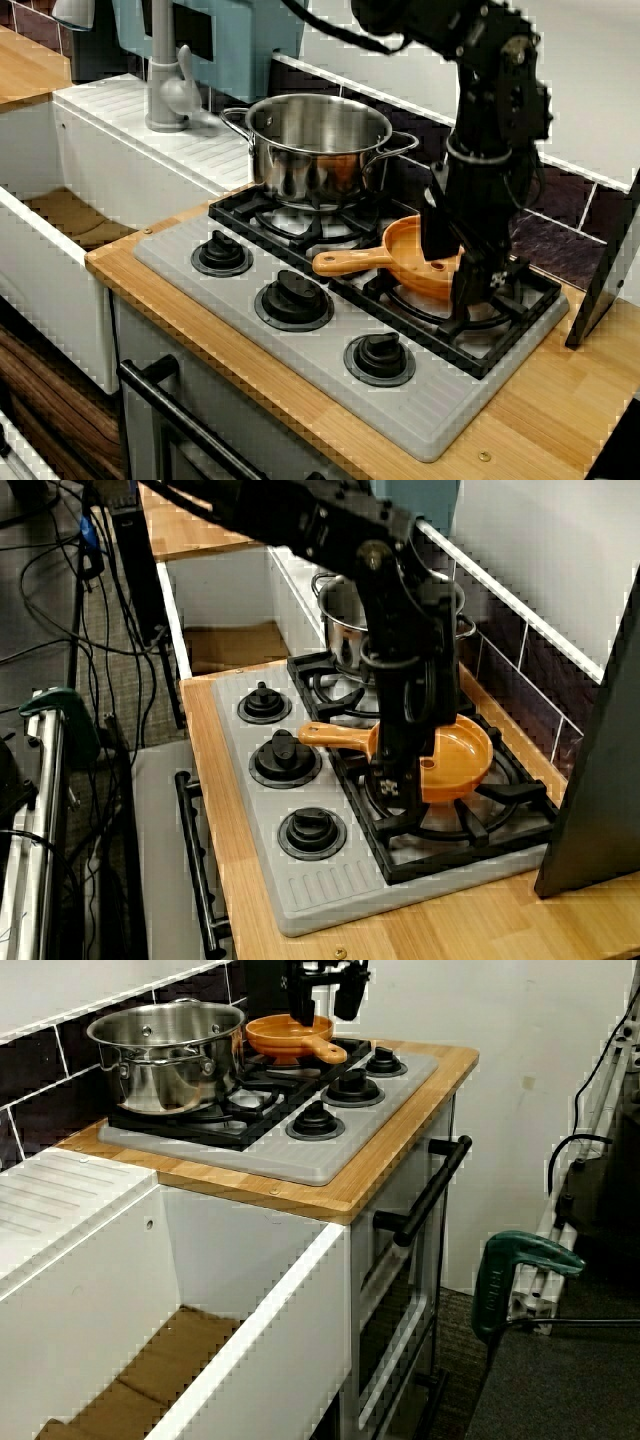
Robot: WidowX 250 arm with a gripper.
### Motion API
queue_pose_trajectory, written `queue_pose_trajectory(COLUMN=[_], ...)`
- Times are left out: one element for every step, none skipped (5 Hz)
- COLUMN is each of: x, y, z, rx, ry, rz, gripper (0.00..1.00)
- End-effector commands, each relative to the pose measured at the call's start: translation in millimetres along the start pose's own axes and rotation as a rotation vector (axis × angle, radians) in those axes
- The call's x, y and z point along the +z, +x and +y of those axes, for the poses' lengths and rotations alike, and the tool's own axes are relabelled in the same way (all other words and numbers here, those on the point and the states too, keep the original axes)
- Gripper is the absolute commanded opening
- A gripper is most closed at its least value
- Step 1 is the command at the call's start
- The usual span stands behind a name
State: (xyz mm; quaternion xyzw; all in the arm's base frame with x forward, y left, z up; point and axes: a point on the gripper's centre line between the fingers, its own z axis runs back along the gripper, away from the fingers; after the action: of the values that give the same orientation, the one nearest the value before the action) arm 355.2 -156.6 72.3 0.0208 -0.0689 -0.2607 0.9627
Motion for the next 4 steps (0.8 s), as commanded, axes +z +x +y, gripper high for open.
queue_pose_trajectory(x=[-2.6,-0.3,9.8,19.2], y=[13.3,12.6,13.7,14.9], z=[-3.3,-2.8,-0.8,1.7], rx=[-0.029,-0.035,-0.030,-0.025], ry=[0.014,0.001,-0.004,-0.014], rz=[-0.035,-0.039,-0.044,-0.056], gripper=[1.00,0.00,0.00,0.00])
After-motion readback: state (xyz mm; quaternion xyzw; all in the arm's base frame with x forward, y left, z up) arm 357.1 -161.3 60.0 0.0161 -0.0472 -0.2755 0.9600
